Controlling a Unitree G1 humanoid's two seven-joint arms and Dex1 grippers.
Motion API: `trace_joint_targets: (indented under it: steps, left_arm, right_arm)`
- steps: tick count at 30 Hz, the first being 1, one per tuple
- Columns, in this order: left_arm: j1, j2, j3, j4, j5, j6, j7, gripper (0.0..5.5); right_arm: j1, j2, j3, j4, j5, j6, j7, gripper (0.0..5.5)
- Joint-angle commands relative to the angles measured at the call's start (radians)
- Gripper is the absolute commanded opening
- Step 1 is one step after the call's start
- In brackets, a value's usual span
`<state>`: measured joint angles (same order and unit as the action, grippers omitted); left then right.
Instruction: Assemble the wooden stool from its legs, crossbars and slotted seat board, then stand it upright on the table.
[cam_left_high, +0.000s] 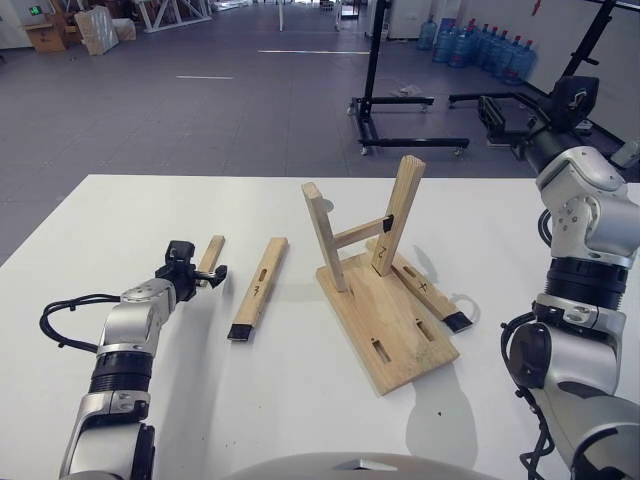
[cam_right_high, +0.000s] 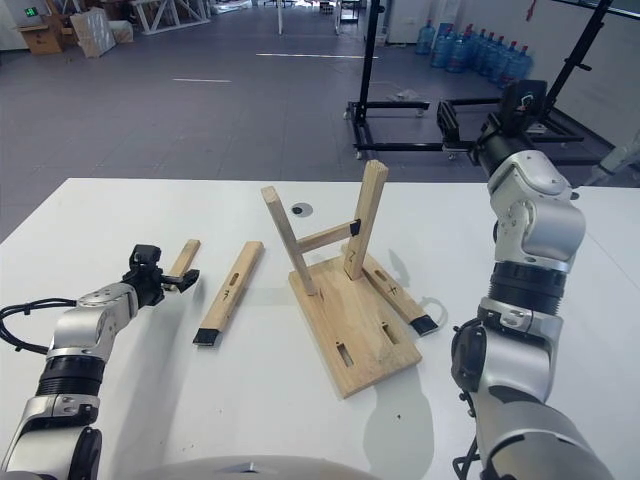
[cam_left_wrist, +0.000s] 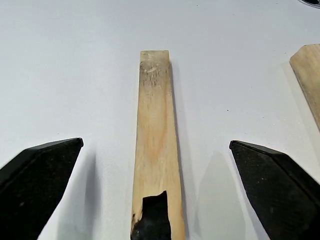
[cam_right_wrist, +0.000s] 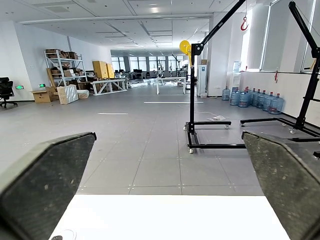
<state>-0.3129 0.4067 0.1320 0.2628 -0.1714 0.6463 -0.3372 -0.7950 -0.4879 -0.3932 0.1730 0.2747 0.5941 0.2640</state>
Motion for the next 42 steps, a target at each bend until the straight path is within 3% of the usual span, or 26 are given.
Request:
trace_joint_targets:
  steps: [1, 26, 34, 38, 42]
  left_arm:
    - [-0.02, -0.003, -0.015, 0.048, 0.022, -0.015, 0.012, 4.73]
    - [-0.011, -0.022, -0.032, 0.076, 0.043, -0.017, 0.052, 1.28]
    - [-0.038, -0.005, -0.029, 0.036, 0.05, -0.095, 0.049, 1.28]
    - [-0.189, 0.068, 0.031, -0.145, 0.028, -0.266, 0.007, 1.28]
    - [-0.335, 0.055, 0.05, -0.295, -0.057, -0.354, -0.05, 1.28]
  right_arm:
    - [0.001, 0.008, 0.012, 0.003, 0.015, 0.01, -0.011, 5.4]
    - [0.011, 0.019, 0.036, 0.003, 0.053, 0.019, -0.027, 5.4]
    - [0.005, 0.029, 0.022, 0.018, 0.066, 0.02, -0.034, 5.4]
    - [-0.086, 0.002, -0.077, 0.112, 0.148, 0.057, -0.064, 5.4]
    - [-0.276, -0.022, -0.171, 0.187, 0.314, 0.196, -0.061, 5.4]
